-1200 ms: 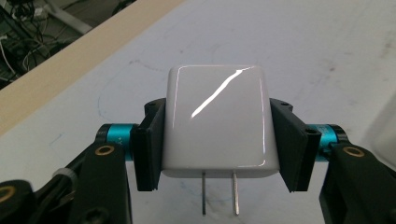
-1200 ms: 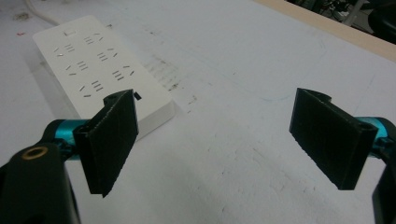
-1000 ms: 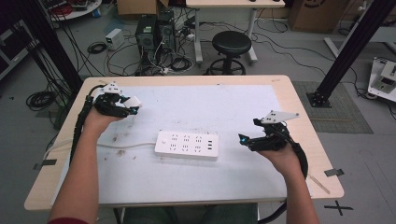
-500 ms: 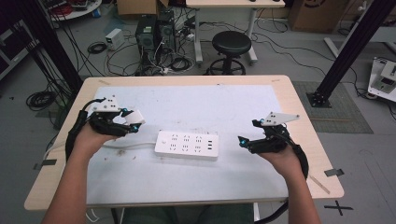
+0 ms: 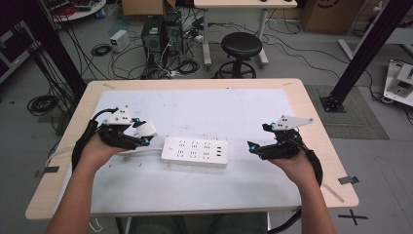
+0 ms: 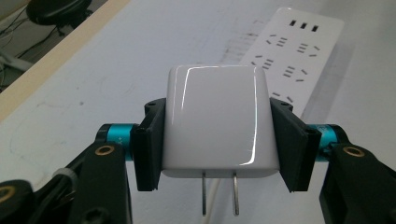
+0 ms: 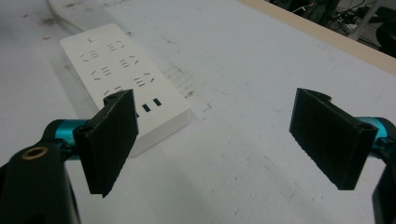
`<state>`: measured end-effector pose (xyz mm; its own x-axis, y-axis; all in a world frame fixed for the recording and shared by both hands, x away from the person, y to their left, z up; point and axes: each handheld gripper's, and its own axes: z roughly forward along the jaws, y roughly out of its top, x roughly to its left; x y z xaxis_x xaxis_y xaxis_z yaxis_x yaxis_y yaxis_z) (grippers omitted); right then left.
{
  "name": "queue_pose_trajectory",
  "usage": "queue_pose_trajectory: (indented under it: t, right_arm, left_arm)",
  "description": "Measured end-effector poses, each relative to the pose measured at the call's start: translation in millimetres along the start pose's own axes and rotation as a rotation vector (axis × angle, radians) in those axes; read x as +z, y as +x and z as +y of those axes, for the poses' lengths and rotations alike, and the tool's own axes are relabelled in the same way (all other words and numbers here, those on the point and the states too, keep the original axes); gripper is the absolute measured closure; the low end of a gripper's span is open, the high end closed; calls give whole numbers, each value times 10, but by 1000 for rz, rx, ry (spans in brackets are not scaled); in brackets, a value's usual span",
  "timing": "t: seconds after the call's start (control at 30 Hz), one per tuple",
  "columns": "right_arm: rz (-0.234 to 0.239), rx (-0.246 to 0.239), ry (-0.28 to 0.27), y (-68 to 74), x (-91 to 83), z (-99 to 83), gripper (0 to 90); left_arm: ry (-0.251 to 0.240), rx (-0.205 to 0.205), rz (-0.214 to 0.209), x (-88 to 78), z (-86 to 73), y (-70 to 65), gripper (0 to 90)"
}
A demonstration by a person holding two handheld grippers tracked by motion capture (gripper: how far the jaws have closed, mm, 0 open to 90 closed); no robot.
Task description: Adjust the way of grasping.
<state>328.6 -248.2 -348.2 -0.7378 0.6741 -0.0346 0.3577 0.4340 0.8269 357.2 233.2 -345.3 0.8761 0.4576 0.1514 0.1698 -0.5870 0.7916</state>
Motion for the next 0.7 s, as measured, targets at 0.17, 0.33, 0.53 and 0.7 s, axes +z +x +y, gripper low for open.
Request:
queue_pose_trajectory:
  t: [0.17, 0.33, 0.53, 0.7]
  right_arm:
    - [28, 5, -1, 131, -32, 14, 158]
    - [81, 29, -13, 297, -5, 3, 158]
    - [175, 67, -5, 544, 62, 25, 158]
    - [242, 95, 5, 654, 132, 47, 158]
  left_arm:
    - [-43, 69, -45, 47, 66, -256, 425]
    - [-74, 150, -66, 147, 72, -567, 425]
    - [-114, 238, -68, 261, 85, -881, 425]
    - [-136, 290, -56, 326, 113, -1022, 425]
